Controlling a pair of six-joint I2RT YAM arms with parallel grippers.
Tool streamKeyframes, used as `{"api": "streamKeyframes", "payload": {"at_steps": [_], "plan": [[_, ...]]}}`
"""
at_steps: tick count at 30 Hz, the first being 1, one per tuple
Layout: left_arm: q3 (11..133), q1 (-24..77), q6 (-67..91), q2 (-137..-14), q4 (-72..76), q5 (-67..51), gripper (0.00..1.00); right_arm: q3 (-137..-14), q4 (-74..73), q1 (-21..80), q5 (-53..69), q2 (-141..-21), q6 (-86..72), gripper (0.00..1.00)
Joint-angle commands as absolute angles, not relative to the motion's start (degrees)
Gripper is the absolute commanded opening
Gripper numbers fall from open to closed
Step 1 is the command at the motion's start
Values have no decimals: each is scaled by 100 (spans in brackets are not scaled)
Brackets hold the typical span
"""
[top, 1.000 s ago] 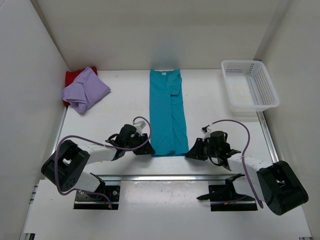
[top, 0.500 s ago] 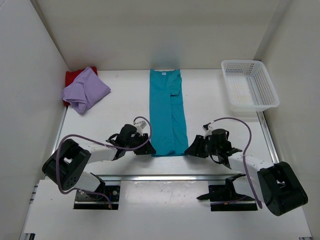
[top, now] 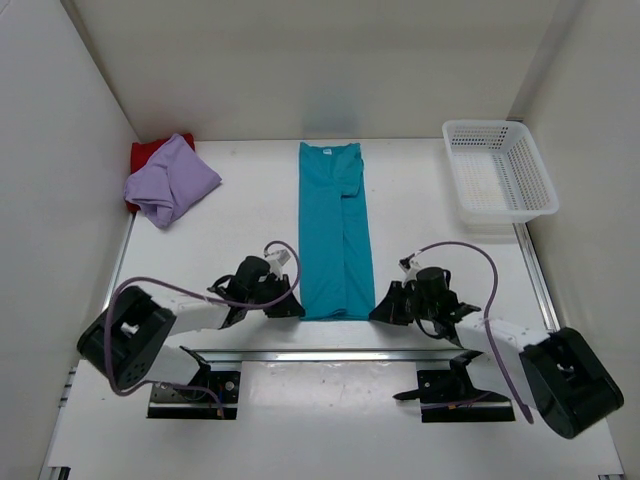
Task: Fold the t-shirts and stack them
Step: Grab the bottom of the folded rectangular tshirt with both arms, then fold the folded rectangular tshirt in 1/3 of the way
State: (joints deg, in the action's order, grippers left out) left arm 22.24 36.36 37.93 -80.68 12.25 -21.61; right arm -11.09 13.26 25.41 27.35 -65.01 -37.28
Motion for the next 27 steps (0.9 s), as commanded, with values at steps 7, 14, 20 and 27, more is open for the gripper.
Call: {"api": "streamKeyframes", "payload": {"at_steps": [7, 14, 20, 27], "plan": [[836, 4174, 4209, -5804, 107, -1916, 0, -220, 20, 4410, 1434, -4274, -5158, 0], [2168, 3552, 3885, -5255, -984, -1846, 0, -1229, -641, 2711, 2258, -4067, -3994, 1], [3452, 2805, 3604, -7063, -546, -2013, 0, -2959, -352, 1706, 2743, -5999, -2787, 0], [5375, 2304, 3524, -9145, -509, -1688, 0, -4813, 168, 1231, 2962, -8434, -2496, 0]]}}
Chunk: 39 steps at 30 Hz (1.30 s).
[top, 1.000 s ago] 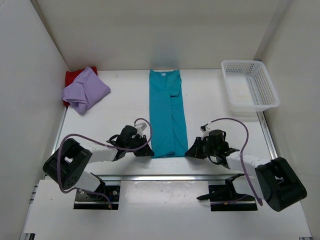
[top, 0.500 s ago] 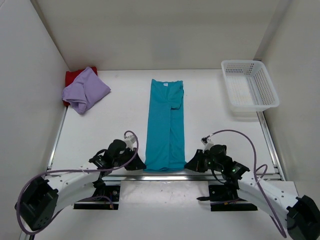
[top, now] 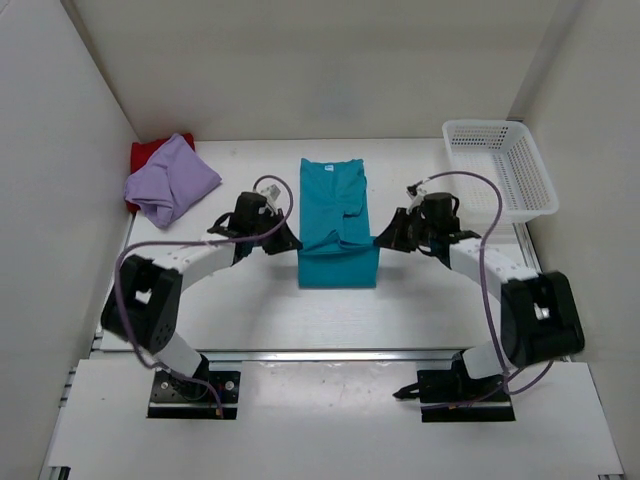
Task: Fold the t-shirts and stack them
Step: Fold the folded rectangular tshirt in 1/3 of the way
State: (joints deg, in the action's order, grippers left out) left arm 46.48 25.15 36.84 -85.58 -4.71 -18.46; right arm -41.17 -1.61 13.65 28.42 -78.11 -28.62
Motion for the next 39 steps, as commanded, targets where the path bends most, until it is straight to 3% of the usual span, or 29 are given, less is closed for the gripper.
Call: {"api": "streamKeyframes", "payload": {"at_steps": [1, 11, 18, 21, 23, 26, 29, 31, 33, 35, 39], "plan": [[5614, 2207, 3516, -9306, -527, -1696, 0, -4938, 202, 1213, 3005, -8803, -2487, 0], [7074, 1960, 3629, -11117, -484, -1819, 1, -6485, 360, 914, 3331, -10660, -2435, 0], [6707, 1749, 4174, -11075, 746, -2119, 9, -6741, 702, 739, 3393, -11162, -2654, 0], [6828, 1767, 4210, -11047, 818, -1925, 25, -6837, 634, 765, 3402, -11276, -2654, 12], [7013, 1732, 4280, -11118, 703, -2065, 33, -6803, 633, 800, 3393, -11137, -2672, 33], [6725, 1600, 4386, -10820, 887, -2083, 50, -6583, 703, 844, 3104, -10637, -2558, 43], [6295, 1635, 4403, -10145, 1142, -1785, 48, -6224, 685, 949, 2498, -10031, -2435, 44], [6058, 1687, 4534, -9933, 1361, -1854, 46, -5978, 746, 1133, 2217, -9670, -2357, 40], [5679, 1793, 4640, -9853, 1625, -2012, 41, -5907, 712, 1335, 2075, -9545, -2251, 18], [5398, 2090, 4676, -9852, 1818, -2013, 40, -5889, 677, 1712, 2030, -9606, -2154, 6], [4914, 2566, 4755, -9993, 2170, -1925, 36, -6152, 555, 2117, 2338, -10132, -2162, 0]]}}
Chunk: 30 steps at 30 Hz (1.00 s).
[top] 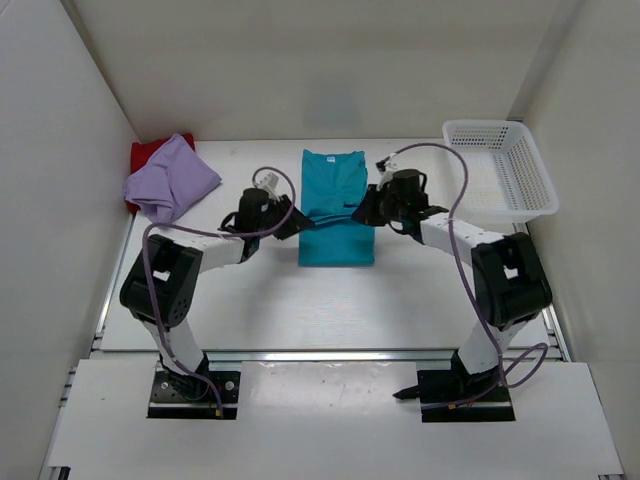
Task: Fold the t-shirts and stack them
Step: Fold the folded rectangular tshirt in 1/3 of the way
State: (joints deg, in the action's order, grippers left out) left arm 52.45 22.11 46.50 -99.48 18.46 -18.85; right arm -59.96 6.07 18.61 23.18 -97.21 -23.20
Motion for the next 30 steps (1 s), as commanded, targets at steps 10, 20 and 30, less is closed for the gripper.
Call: {"api": "streamKeyframes", "payload": {"at_steps": [10, 20, 30], "plan": [[4079, 2751, 4772, -10152, 2531, -1714, 33, -7557, 45, 2575, 2584, -11617, -2004, 0], [3718, 2549, 4684, -10186, 2514, -1915, 31, -8402, 202, 2189, 2812, -12480, -2153, 0], [3893, 2469, 4860, -9713, 2461, -2180, 31, -8615, 334, 2013, 3261, -12412, -2321, 0]]}}
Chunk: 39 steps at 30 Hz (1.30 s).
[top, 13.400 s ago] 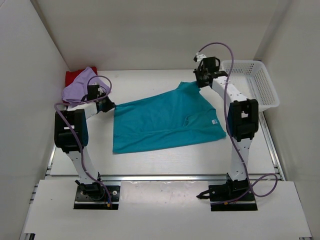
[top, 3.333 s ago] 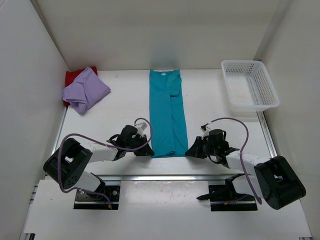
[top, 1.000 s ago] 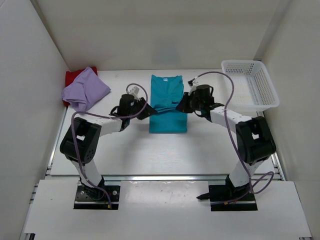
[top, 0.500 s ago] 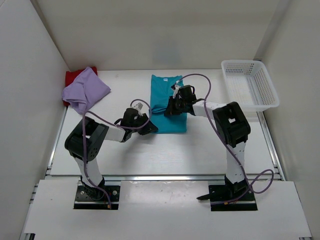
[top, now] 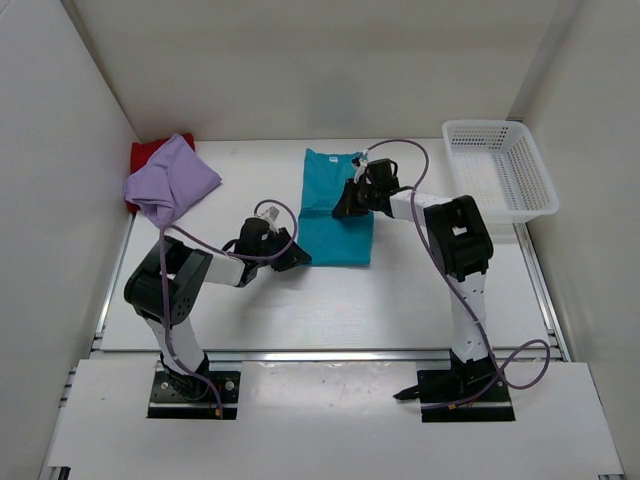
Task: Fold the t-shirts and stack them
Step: Fold the folded rectangular tshirt in 1/3 of the way
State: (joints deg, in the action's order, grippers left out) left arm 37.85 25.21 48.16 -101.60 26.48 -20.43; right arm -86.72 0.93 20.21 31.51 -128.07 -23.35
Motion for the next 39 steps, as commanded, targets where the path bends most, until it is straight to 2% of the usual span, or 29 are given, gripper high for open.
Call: {"api": "streamKeyframes", "payload": {"at_steps": [1, 4, 9, 18, 25, 27, 32, 34, 39], "plan": [[3937, 2444, 4895, -9634, 2435, -2154, 32, -8431, 325, 2021, 3269, -12306, -2294, 0], [4349, 2461, 4869, -9632, 2242, -2075, 34, -7755, 579, 2013, 3173, -11570, -2329, 0], [5472, 2312, 4957, -10352, 2111, -2214, 33, -6443, 1212, 1846, 3225, -10470, -2619, 1], [7171, 1785, 4931, -12083, 1627, -2645, 32, -4817, 1776, 1661, 3278, -10142, -2760, 0], [7277, 1582, 4939, -12428, 1740, -2497, 32, -4456, 1793, 1608, 3234, -10081, -2654, 0], [7234, 1530, 5036, -12375, 1915, -2653, 32, -4334, 1802, 1643, 3243, -10064, -2637, 0], [6768, 1494, 5291, -11585, 2435, -2751, 46, -4377, 1714, 1652, 3252, -9810, -2610, 1], [6541, 1538, 5081, -10963, 2321, -2603, 47, -4333, 1653, 1670, 3261, -9608, -2610, 7], [5416, 1705, 4291, -9625, 1521, -1698, 49, -3824, 1766, 1652, 3058, -9000, -2698, 28]]}}
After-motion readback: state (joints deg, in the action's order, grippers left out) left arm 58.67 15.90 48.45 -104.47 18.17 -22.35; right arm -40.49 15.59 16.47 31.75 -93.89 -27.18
